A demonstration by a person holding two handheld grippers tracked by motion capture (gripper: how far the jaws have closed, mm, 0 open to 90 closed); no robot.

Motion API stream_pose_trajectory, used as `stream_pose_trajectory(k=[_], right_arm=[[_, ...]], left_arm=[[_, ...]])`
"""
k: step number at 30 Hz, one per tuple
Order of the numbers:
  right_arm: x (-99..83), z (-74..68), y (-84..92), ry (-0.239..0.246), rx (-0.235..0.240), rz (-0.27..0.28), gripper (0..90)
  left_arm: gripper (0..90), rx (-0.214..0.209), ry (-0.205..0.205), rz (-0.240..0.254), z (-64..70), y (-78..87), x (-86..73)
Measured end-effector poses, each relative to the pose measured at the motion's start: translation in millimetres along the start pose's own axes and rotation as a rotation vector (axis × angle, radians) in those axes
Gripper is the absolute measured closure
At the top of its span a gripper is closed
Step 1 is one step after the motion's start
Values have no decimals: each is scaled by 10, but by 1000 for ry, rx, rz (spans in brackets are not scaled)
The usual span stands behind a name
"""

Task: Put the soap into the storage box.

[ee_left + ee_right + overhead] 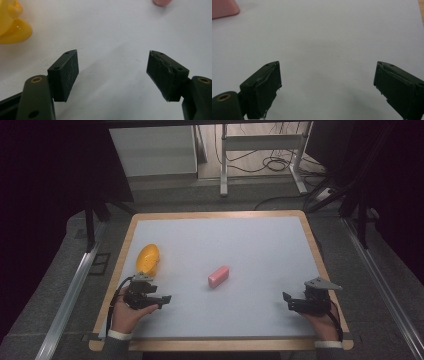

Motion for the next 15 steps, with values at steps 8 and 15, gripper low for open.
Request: stream_pose_trajectory(k=[8,15], right_arm=[[-2,-18,3,-3,15,-2,73],[-6,-15,6,-1,10,-4,73]], left_arm=[[264,-5,-27,5,-11,55,169],[265,-18,-30,11,-3,57,266]])
Point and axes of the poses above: each handheld gripper's, and its own axes: y roughly backward along the jaws, x roughly out of its top, z roughly to its right, the point moved 7 cm from there along -y, roughly forward along the jaws, and after that the axes turned 12 degrees about -y, right-handed, at the moved point
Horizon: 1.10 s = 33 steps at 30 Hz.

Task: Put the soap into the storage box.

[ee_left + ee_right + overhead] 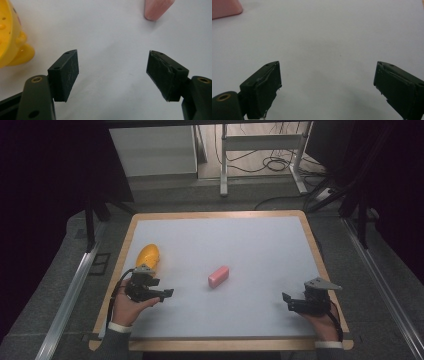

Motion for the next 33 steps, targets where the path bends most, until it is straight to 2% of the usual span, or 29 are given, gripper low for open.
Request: stream_pose_trajectory(k=[11,16,33], right_arm=[[-3,-21,-1,12,11,-1,73],[-5,-20,0,13,9,0,73],[-18,4,-2,12,-6,-3,73]], left_arm=[[263,-8,-28,-11,41,-17,162],[260,-23,-35,-12,73,-54,228],[240,-33,-69,-36,147,-173,401]])
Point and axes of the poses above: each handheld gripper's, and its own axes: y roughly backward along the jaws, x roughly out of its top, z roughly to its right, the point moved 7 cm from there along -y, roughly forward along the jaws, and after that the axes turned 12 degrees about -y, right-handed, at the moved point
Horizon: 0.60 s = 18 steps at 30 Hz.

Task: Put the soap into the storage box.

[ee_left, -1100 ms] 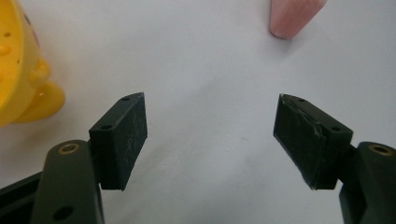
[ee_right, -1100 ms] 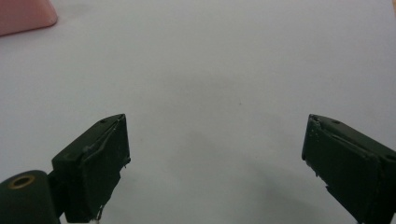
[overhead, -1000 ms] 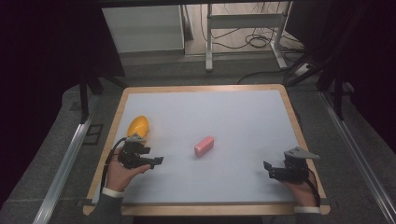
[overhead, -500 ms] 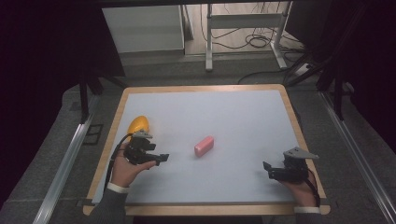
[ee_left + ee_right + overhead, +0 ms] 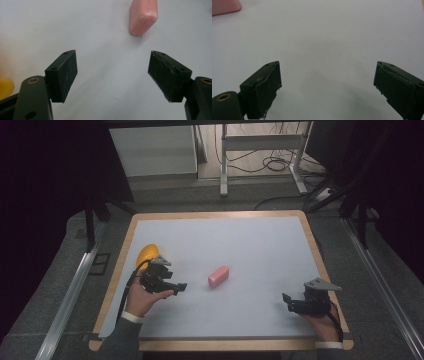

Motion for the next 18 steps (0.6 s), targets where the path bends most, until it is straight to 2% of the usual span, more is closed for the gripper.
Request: stream_pose_trajectory(k=[18], right_arm=[[4,-8,6,6,-3,2,73]], left_arm=[[239,-12,-21,-15,50,-73,123]])
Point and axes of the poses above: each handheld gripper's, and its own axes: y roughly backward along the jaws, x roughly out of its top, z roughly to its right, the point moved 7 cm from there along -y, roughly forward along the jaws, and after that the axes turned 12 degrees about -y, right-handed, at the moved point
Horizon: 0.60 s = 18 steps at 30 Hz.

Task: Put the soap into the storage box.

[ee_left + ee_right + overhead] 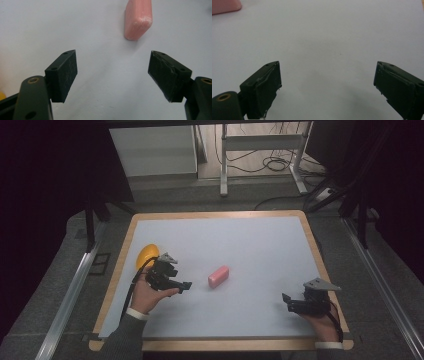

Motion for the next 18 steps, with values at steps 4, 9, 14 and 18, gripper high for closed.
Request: stream_pose_trajectory(k=[4,9,14,18], right_arm=[[5,-1,9,-2,1,2,73],[10,-17,11,3,3,4,73],[6,-8,9,2,1,1,73],[7,-8,9,2,2,2,73]], left_arm=[[238,-1,-3,2,26,-5,16],[237,-10,-16,-14,65,-66,63],[233,-16,-34,-16,113,-108,132],[231,-21,-42,-19,152,-144,173]])
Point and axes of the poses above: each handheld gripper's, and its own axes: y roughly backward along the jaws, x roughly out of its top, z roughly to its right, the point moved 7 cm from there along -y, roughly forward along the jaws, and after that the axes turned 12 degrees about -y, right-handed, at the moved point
